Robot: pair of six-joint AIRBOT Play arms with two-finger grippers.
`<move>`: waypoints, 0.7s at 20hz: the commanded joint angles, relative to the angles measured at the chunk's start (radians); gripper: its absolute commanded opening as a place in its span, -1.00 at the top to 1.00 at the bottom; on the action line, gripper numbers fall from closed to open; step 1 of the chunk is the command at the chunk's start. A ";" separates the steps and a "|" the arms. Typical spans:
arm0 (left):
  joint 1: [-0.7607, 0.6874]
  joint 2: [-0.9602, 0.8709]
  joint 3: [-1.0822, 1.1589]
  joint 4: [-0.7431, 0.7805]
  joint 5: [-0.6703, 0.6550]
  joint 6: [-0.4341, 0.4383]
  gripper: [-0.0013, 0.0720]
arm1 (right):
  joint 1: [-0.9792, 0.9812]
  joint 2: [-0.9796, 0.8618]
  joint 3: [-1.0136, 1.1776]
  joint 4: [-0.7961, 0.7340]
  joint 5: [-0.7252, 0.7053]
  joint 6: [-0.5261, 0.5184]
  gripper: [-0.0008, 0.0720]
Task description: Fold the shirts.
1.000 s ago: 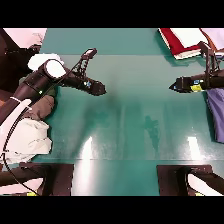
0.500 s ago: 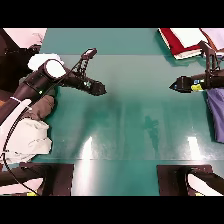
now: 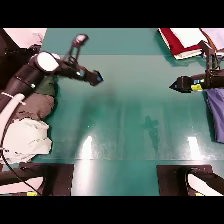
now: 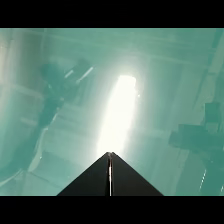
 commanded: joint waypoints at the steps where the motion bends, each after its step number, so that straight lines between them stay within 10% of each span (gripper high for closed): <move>1: 0.130 -0.010 0.098 0.297 0.080 -0.110 -0.79 | 0.002 -0.001 0.000 0.002 0.002 0.001 0.93; 14: 0.476 -0.500 0.362 0.489 0.138 -0.166 -0.79 | 0.002 -0.001 0.000 0.003 0.002 0.001 0.93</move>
